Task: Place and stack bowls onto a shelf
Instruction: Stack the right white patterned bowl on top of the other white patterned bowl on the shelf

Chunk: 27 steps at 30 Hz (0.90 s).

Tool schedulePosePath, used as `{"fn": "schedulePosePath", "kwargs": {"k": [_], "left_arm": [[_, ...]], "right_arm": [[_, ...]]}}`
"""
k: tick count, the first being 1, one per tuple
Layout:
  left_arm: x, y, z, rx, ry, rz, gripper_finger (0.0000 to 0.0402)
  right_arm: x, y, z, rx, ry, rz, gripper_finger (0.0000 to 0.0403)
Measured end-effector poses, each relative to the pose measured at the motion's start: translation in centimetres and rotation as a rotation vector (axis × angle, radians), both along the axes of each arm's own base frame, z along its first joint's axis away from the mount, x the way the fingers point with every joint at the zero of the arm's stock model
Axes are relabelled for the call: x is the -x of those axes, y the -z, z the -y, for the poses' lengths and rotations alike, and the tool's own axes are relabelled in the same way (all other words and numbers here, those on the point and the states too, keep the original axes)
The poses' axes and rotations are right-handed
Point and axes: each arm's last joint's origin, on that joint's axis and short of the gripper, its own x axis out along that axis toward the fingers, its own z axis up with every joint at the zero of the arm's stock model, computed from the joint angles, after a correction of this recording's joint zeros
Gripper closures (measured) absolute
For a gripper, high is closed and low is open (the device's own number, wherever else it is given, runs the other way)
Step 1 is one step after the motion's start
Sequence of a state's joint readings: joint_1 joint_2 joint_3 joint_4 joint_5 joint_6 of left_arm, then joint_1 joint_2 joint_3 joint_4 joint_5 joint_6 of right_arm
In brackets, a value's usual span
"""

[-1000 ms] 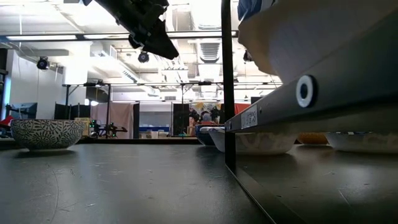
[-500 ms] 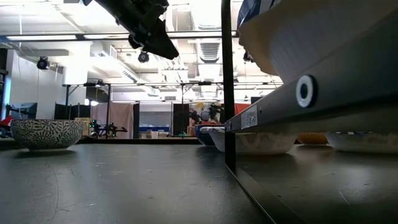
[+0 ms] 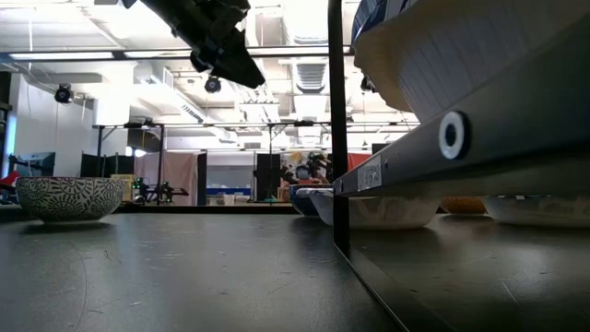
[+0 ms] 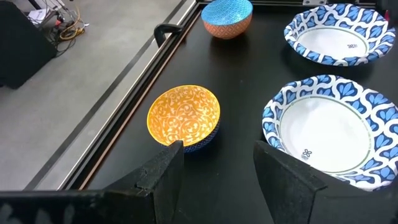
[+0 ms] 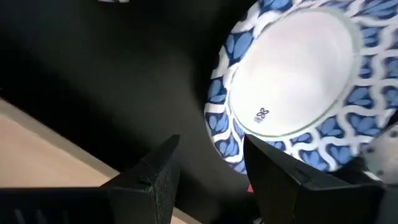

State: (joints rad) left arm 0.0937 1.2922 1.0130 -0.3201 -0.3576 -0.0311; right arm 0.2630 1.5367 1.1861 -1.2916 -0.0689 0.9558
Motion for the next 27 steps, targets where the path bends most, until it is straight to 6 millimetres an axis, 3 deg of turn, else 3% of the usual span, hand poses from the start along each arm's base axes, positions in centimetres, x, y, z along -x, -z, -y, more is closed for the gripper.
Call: {"fn": "schedulePosePath", "kwargs": {"k": [8,18,22,27], "left_arm": [[0.0,0.0,0.0,0.000,0.000,-0.006,0.0223],[0.0,0.0,0.0,0.000,0.000,-0.005,0.0223],[0.0,0.0,0.0,0.000,0.000,-0.006,0.0223],[0.0,0.0,0.0,-0.007,0.005,-0.009,0.0223]], "right_arm": [[1.1,3.5,1.1,-0.065,0.033,0.016,0.0239],[2.4,6.2,1.6,-0.034,0.037,-0.008,0.0245],[2.5,6.4,1.7,-0.035,0.036,-0.007,0.0275],[2.4,6.1,1.6,-0.048,0.007,-0.008,0.0344]]}}
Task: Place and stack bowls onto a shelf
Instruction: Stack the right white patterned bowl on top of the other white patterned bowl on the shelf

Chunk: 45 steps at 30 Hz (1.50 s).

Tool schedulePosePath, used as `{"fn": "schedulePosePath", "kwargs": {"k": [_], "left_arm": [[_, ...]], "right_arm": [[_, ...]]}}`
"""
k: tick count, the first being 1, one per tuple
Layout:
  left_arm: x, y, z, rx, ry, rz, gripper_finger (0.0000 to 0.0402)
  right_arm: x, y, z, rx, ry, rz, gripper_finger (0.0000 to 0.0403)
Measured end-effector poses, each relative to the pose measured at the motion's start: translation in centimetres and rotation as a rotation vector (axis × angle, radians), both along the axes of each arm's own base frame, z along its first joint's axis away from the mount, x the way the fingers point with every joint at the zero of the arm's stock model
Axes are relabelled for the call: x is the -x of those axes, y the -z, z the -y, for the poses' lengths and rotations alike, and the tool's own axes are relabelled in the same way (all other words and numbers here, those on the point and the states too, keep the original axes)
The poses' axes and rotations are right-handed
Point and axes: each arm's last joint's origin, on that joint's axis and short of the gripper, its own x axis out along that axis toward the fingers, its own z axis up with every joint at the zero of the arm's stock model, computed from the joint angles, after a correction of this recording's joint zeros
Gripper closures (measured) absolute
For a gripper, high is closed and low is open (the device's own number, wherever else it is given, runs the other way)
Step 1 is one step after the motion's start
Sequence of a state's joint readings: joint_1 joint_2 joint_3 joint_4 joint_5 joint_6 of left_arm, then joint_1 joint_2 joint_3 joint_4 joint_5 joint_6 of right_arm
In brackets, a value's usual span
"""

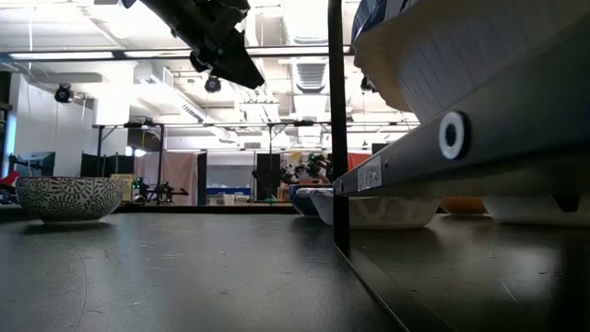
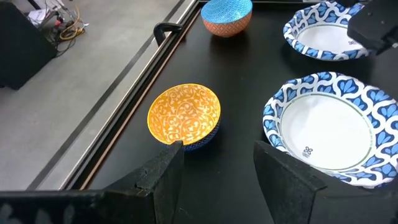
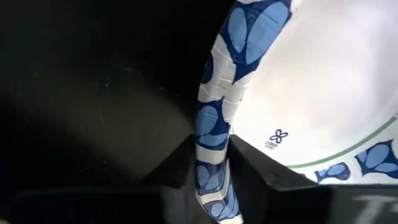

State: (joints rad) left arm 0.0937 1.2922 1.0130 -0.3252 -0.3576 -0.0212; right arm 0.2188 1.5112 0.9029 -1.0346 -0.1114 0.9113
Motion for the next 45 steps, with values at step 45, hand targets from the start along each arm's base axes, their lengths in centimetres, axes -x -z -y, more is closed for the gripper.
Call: {"fn": "schedulePosePath", "kwargs": {"k": [45], "left_arm": [[-8.5,2.5,1.4,-0.122,0.818,0.260,0.0223]], "right_arm": [[-3.2,-15.7,-1.3,-0.125,-0.713,0.621,0.0394]]}}
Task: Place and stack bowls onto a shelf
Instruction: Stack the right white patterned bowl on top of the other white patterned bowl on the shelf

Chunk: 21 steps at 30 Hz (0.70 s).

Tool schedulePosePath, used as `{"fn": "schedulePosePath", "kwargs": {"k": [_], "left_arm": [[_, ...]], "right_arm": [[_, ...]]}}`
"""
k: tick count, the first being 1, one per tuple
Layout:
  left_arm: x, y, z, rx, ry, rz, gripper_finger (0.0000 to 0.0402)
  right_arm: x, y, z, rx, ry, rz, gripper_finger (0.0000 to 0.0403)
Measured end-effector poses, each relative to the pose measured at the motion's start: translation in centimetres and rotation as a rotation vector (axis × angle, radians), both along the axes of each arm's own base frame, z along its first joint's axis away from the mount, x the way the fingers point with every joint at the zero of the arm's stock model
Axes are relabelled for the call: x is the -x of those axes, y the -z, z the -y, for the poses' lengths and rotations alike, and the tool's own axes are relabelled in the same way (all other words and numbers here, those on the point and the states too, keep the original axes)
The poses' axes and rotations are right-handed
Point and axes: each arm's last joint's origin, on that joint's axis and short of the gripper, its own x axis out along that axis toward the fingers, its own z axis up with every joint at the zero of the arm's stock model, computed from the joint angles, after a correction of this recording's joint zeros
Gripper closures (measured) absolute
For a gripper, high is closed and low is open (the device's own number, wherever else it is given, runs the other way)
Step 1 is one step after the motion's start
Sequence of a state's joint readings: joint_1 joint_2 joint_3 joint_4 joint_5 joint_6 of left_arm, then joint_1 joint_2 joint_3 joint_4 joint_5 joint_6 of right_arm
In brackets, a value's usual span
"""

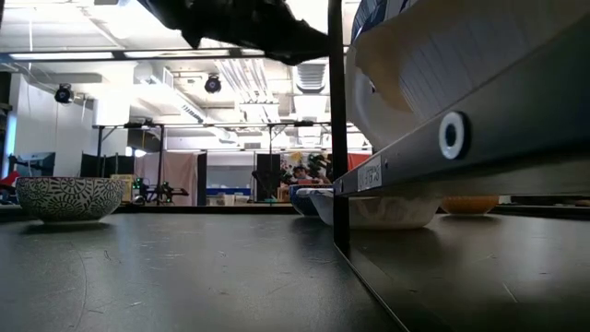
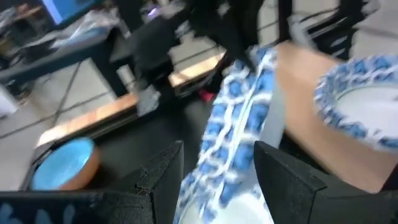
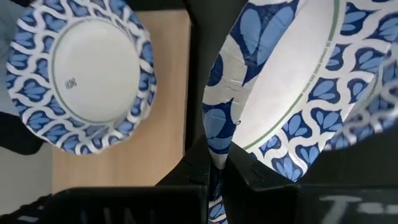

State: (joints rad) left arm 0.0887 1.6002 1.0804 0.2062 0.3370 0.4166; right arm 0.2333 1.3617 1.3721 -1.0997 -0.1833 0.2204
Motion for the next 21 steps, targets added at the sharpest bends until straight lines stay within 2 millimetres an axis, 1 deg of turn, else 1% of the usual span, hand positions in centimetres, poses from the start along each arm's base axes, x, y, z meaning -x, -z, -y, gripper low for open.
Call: {"fn": "schedulePosePath", "kwargs": {"k": [3,10,14,18,21], "left_arm": [[-0.9,0.1,0.3,0.048,0.078,-0.009,0.0223],[-2.7,0.2,0.9,0.112,0.195,-0.022,0.0223],[-3.3,0.4,1.1,0.160,0.221,-0.047,0.0223],[-3.7,1.2,1.3,0.237,0.244,-0.092,0.0225],[-3.7,1.5,1.6,0.254,0.242,-0.110,0.0237]], "right_arm": [[-0.1,0.0,0.0,0.010,-0.029,0.013,0.0394],[-0.2,-0.1,0.0,0.018,-0.057,0.035,0.0394],[-0.2,-0.3,0.0,0.016,-0.058,0.044,0.0394],[-0.2,-0.5,0.0,0.015,-0.058,0.050,0.0394],[-0.2,-0.5,0.0,0.017,-0.064,0.050,0.0394]]}}
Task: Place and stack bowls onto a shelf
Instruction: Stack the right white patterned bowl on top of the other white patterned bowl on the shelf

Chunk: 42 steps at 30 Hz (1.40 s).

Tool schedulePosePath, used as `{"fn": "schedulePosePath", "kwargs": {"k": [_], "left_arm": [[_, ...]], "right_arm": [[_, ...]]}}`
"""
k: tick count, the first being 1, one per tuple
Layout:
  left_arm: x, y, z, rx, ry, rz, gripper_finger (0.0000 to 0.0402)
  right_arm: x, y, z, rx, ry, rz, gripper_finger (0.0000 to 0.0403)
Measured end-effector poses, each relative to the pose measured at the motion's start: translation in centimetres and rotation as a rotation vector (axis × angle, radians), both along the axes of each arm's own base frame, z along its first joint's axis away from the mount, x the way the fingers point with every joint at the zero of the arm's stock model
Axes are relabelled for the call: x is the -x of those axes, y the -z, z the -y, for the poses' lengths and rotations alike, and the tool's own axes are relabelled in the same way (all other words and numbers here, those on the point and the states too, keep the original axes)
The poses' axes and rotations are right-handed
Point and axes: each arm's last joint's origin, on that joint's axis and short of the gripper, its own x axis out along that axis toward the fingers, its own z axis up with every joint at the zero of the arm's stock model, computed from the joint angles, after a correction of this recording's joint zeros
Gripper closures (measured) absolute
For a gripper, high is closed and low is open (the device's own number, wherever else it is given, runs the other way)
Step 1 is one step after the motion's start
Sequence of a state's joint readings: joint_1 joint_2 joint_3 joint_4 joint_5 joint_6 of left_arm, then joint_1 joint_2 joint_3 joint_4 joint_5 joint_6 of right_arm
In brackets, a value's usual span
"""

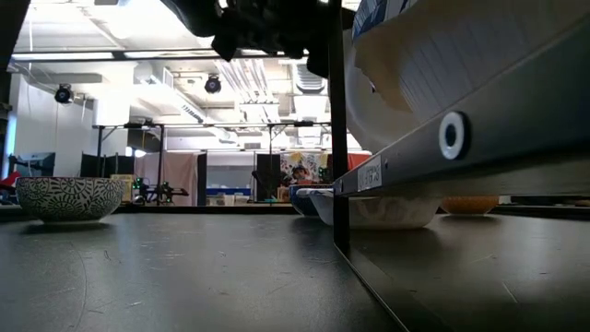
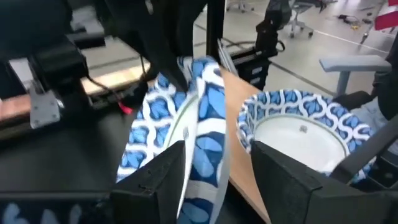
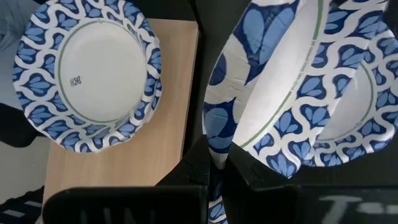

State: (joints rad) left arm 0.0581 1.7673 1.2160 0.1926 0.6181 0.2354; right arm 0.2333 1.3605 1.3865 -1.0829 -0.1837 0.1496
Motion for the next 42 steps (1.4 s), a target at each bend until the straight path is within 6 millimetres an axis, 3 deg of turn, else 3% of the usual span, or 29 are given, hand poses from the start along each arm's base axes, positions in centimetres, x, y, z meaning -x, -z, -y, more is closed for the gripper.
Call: {"fn": "schedulePosePath", "kwargs": {"k": [4,12,18,34,42], "left_arm": [[-0.1,-0.2,0.1,0.037,-0.013,-0.008,0.0275],[0.0,-0.2,0.3,0.107,0.022,-0.045,0.0392],[0.0,-0.2,0.7,0.142,0.021,-0.071,0.0397],[0.0,-0.2,1.6,0.173,0.026,-0.097,0.0401],[0.0,-0.2,1.7,0.169,0.027,-0.092,0.0401]], "right_arm": [[0.0,0.0,0.0,0.000,-0.004,0.009,0.0394],[-0.1,-0.2,0.0,-0.023,0.028,0.020,0.0394],[-0.1,-0.2,0.0,-0.042,0.075,0.006,0.0369],[0.6,-1.0,0.1,-0.072,0.114,0.021,0.0212],[1.6,-2.1,0.4,-0.131,0.214,0.030,0.0175]]}}
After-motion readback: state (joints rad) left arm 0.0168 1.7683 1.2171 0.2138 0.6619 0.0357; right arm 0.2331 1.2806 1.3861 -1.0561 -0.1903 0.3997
